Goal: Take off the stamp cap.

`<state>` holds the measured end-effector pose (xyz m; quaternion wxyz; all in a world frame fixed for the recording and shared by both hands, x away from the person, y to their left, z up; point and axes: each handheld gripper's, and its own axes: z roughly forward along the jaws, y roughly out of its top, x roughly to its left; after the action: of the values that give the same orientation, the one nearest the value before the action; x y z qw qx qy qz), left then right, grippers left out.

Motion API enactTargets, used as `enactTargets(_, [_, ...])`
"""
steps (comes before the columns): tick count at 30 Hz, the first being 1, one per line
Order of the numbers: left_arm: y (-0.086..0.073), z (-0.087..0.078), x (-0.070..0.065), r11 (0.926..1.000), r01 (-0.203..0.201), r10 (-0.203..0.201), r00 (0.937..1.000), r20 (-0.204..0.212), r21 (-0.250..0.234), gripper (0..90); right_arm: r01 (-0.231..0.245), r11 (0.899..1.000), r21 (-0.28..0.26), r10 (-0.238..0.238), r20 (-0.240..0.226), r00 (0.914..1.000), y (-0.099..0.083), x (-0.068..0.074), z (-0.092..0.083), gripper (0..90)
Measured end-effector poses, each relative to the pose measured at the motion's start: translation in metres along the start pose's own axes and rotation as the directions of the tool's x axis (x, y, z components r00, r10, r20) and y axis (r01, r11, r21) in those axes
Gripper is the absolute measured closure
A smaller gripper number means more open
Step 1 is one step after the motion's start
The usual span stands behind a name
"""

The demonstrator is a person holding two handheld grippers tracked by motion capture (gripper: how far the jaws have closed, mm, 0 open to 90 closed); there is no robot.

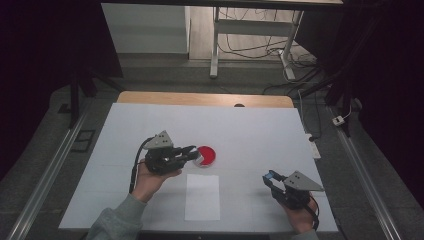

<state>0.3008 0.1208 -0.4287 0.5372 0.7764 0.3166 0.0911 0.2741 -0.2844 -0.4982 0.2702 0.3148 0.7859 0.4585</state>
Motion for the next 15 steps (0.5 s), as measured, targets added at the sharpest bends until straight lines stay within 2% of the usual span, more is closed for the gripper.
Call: enactTargets(15, [0.0048,0.0068,0.0069,0.9994,0.001,0.000,0.9999,-0.016,0.035,75.9,-0.009,1.000,0.000,0.009,0.008,0.9999,-0.0001,-0.0037,0.0006,65.0])
